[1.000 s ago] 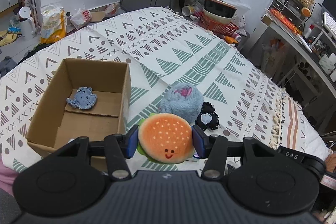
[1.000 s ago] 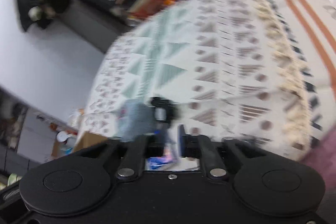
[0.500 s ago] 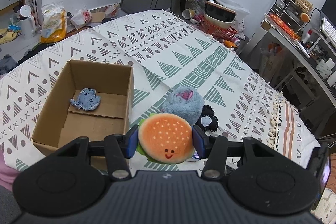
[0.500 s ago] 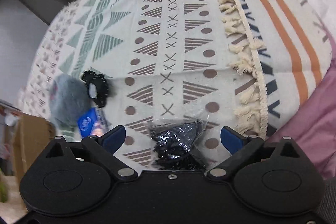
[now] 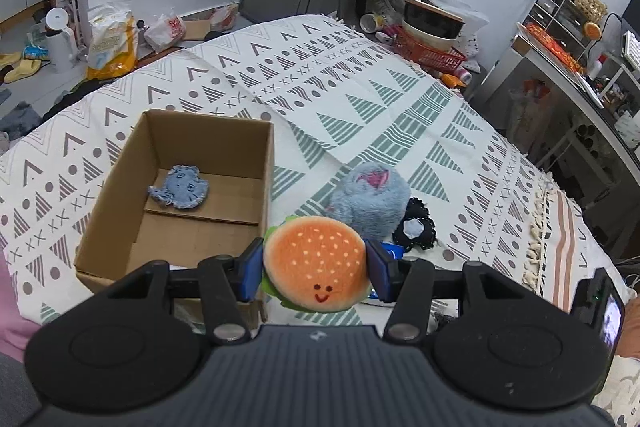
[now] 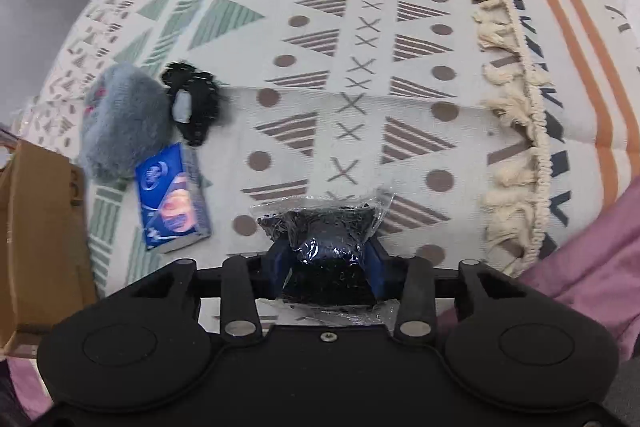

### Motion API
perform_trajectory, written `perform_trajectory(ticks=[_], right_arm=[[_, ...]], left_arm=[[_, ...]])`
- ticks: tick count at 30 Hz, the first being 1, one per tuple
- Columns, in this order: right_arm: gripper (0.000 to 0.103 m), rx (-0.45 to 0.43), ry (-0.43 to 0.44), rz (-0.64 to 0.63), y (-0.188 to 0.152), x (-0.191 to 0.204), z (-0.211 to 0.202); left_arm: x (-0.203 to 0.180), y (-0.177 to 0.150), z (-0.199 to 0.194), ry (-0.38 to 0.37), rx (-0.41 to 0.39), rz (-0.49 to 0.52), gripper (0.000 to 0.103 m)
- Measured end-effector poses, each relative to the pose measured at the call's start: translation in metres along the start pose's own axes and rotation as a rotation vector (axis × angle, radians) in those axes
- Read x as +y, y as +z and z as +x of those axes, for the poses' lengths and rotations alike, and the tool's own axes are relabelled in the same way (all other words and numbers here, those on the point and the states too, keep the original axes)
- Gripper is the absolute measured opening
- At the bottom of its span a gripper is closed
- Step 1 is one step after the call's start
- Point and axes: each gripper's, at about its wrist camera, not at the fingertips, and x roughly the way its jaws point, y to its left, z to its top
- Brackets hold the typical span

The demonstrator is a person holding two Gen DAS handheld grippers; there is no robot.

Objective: Organize soft objects
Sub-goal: 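Lift and carry the burger in the left tool and the bag in the right tool over the box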

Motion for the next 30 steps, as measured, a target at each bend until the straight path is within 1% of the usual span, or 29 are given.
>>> perform_trajectory(ticks=[4, 9, 16, 25, 30], right_arm=[[0.035, -0.064, 0.050, -0.033, -0.002, 0.007, -0.018], [0.035, -0.100, 0.107, -0.041, -0.008, 0.014, -0.035], [0.035, -0.140, 0.150, -0.058, -0.019, 0.031, -0.054], [0.035, -0.202, 0.229, -0.113, -0.019, 0.066, -0.077], [0.035, -0.225, 0.252, -0.151, -0.021, 0.090, -0.086]], left_arm=[[0.003, -0.002, -0.002, 0.003, -0.004, -0.004, 0.052], [0.009, -0.003, -0.005, 0.006, -0.009, -0.014, 0.052], [0.021, -0.001, -0.012, 0.012, -0.024, -0.025, 0.052], [0.051, 0.013, -0.025, 0.022, -0.056, -0.063, 0.052], [0.071, 0.022, -0.025, 0.024, -0.064, -0.095, 0.052]])
